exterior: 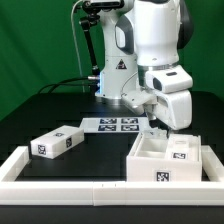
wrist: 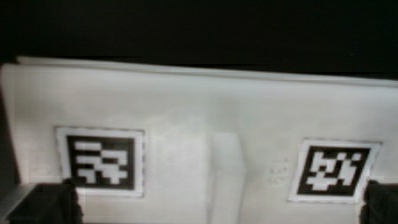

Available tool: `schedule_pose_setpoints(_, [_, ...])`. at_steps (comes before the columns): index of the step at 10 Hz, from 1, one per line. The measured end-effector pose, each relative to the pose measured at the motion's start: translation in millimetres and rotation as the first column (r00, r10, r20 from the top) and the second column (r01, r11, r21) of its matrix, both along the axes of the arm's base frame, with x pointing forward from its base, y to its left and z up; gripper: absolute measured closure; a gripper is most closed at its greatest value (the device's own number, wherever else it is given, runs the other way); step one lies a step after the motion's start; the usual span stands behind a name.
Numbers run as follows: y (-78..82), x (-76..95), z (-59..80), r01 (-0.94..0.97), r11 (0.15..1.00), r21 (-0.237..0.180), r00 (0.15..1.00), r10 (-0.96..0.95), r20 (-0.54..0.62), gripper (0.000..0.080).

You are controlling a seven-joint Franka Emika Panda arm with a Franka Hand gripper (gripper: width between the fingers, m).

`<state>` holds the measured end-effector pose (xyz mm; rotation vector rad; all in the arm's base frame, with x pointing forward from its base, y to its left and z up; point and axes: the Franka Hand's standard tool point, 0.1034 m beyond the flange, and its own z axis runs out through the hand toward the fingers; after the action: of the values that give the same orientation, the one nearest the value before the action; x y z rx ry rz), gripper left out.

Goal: Assemble cabinet

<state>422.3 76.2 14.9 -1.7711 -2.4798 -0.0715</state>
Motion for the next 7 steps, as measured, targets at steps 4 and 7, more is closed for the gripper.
schedule_pose_setpoints(4, [-1.0,-1.9,-2.4,0.004,1.0,0.001,1.0,-0.004,-0.007,0.0276])
schedule_pose_setpoints(7, [-4.5,-3.6,-5.4,0.014,1.0,0.003,1.0,-0.014,-0.015,0.0611])
